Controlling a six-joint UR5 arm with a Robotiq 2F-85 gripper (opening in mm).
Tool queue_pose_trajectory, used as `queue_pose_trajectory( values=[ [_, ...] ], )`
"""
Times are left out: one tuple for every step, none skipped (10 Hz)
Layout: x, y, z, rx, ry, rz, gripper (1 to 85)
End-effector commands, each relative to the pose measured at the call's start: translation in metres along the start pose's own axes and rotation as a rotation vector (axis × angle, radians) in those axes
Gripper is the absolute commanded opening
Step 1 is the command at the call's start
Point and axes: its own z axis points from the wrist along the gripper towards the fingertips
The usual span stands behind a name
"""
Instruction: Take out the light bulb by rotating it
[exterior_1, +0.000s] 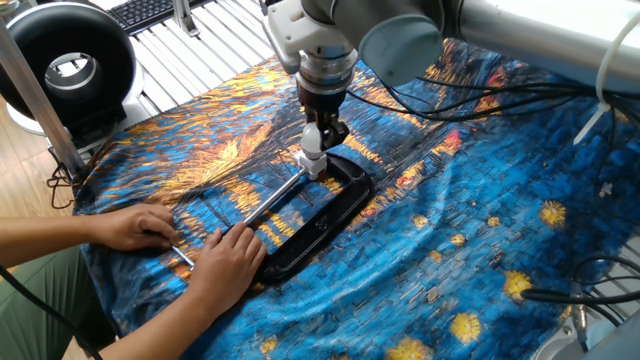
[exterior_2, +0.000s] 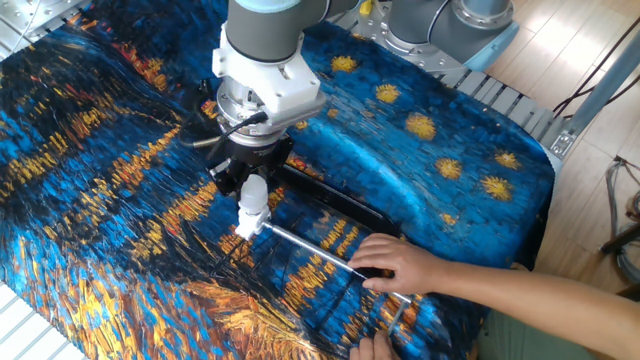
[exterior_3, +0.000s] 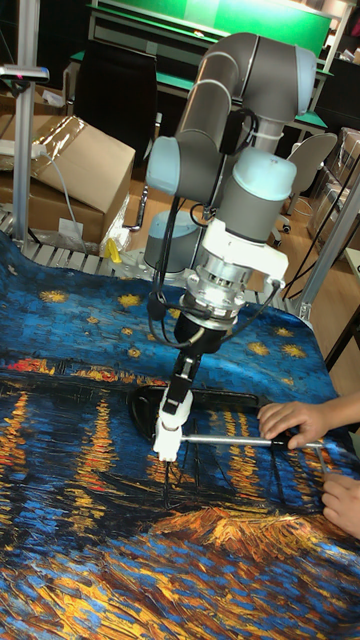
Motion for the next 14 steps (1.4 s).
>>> queue_pose_trajectory(
  values=[
    [0.007,-0.001,-0.001,-0.001,0.025,-0.043,60.3],
    [0.009,0.0,-0.001,-0.011,0.015,-0.047,65.3],
    [0.012,0.002,-0.002,-0.022,0.014,-0.022,67.3],
    [0.015,0.01,-0.004,-0.046,0.015,0.044,67.0],
    [0.02,0.023,-0.009,-0.095,0.03,0.158,66.7],
    [0.019,0.045,-0.016,-0.172,0.03,0.371,66.7],
    [0.016,0.056,-0.021,-0.214,0.027,0.533,65.7],
    [0.015,0.063,-0.024,-0.239,0.035,0.658,65.7],
    [0.008,0.067,-0.026,-0.259,0.027,0.764,64.3],
    [0.002,0.067,-0.026,-0.27,0.025,0.854,63.0],
    [-0.001,0.065,-0.026,-0.271,0.028,0.908,62.3],
    [-0.004,0.063,-0.026,-0.269,0.037,0.956,61.7],
    [-0.011,0.063,-0.027,-0.28,0.037,1.01,60.3],
    [-0.02,0.062,-0.027,-0.295,0.025,1.069,59.3]
  ],
)
